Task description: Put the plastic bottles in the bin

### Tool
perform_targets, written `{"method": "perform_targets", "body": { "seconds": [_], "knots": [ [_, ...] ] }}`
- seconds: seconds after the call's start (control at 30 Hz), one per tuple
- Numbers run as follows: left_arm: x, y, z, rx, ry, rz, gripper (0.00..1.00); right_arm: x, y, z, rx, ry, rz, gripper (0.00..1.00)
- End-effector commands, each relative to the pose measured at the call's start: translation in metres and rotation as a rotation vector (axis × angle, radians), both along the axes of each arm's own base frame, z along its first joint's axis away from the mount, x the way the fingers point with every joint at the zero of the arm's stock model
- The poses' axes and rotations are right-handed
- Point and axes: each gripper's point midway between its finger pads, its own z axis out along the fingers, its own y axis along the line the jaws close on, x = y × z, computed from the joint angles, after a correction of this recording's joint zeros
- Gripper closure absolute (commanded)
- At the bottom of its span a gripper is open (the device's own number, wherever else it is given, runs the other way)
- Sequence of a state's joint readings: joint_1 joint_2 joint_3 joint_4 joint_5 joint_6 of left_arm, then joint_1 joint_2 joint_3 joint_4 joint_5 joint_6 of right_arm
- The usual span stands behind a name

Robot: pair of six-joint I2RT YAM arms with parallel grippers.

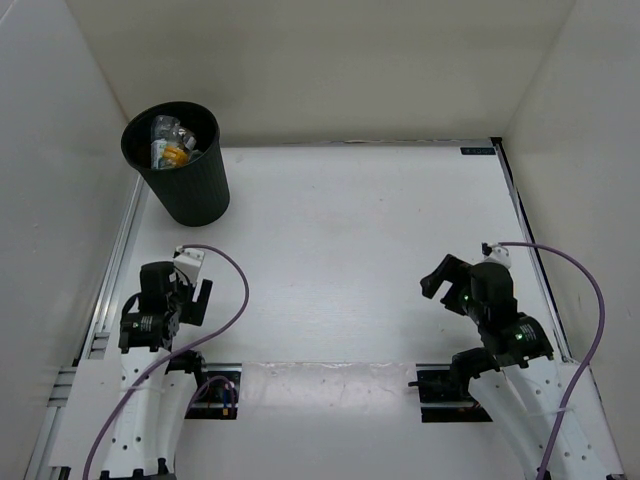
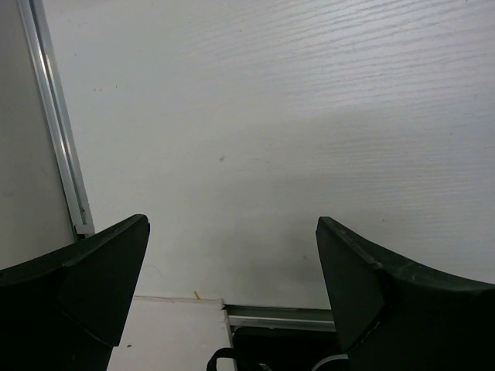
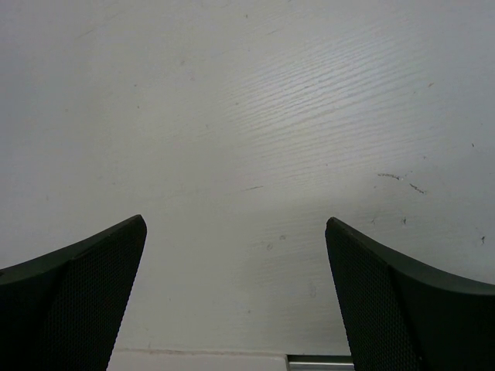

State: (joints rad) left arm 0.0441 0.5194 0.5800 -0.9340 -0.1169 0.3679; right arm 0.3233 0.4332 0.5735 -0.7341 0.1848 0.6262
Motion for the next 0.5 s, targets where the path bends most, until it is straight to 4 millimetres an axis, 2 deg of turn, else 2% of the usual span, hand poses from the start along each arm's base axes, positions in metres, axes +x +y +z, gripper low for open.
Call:
{"method": "perform_targets", "body": {
  "seconds": [0.0,0.47],
  "knots": [
    [0.003,0.002,0.0,0.001,-0.001,0.012,0.0,0.004,-0.001,0.002,0.008,-0.011,-0.021,0.0],
    [0.002,0.002,-0.003,0.001,-0.001,0.012,0.0,0.005,0.006,0.012,0.026,-0.035,0.014,0.0]
  ]
}}
